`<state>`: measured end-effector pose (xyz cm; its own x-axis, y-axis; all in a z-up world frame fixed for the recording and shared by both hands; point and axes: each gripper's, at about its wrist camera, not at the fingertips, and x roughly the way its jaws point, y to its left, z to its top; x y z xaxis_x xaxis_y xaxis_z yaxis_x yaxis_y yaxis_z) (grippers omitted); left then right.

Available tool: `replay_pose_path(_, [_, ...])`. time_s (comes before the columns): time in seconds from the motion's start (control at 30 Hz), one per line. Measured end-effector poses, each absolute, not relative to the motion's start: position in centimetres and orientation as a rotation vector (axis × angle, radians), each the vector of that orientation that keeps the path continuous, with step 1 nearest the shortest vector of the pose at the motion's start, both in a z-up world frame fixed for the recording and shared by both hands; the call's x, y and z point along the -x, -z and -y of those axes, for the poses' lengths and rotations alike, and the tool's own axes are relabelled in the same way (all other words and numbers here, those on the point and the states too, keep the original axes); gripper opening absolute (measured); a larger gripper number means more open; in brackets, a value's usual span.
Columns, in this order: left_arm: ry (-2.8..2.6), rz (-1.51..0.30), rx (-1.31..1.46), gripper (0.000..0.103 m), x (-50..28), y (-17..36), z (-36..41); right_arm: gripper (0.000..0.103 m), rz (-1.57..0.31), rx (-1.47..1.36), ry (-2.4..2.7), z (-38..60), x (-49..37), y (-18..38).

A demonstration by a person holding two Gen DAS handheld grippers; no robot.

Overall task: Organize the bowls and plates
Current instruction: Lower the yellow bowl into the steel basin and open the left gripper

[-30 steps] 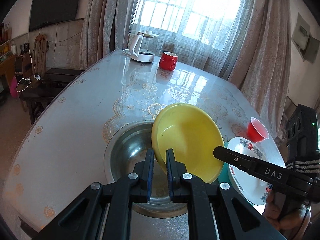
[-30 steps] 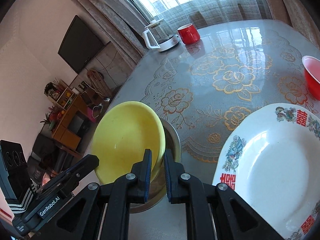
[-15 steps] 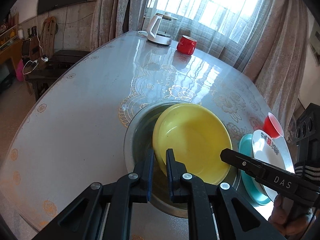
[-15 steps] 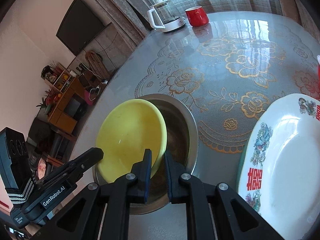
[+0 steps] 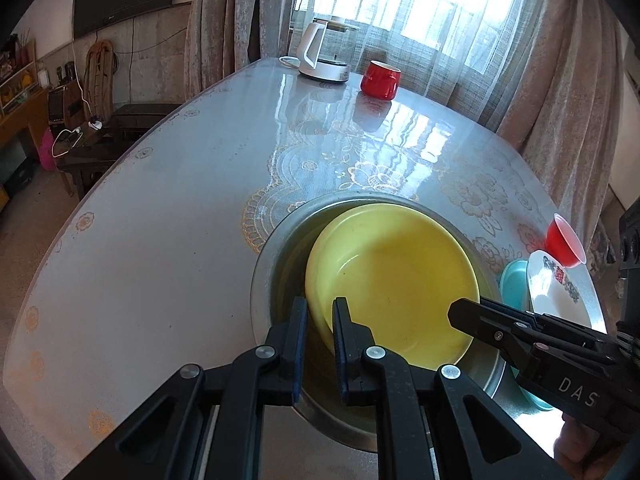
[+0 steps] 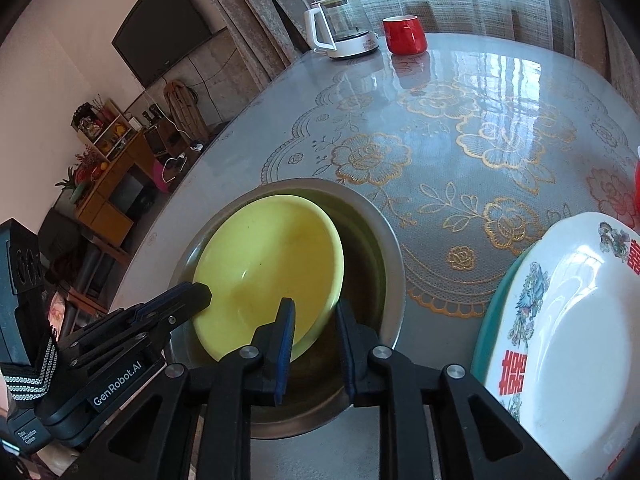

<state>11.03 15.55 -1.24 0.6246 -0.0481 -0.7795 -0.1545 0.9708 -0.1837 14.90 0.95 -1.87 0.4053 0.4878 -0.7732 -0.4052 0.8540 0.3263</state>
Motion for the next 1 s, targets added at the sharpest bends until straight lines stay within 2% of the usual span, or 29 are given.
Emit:
replay_pose_path(0.1, [-0.065,-0.899,0.209,0.014,-11.0,1.3,-15.1,0.028,-0.986,-0.042,-0.541,-1.2,-14.3,1.5])
replay_pose_path(0.23, [-0.089,-0.894,0.185,0.015,-11.1,1.3,-15.1,0.031,-0.982,-0.02,-0.541,-1.5,-14.3,1.5])
replay_pose_path(0.6, [-0.112,-0.871,0.112,0.015,-10.8,1.6,-14.4,0.031,-0.942,-0.096,-0.561,-0.1,-13.4,0.9])
replay_pose_path(0.87, [-0.124,-0.821,0.141,0.015,-10.0,0.7,-15.1,0.035,-0.863,-0.16,-0.584,1.4,-11.7,-0.7])
replay_pose_path(1.0, [-0.157,-0.79,0.146,0.019,-9.9,0.2,-15.2,0.037,-0.827,-0.179,-0.566,2.8,-11.1,-1.3])
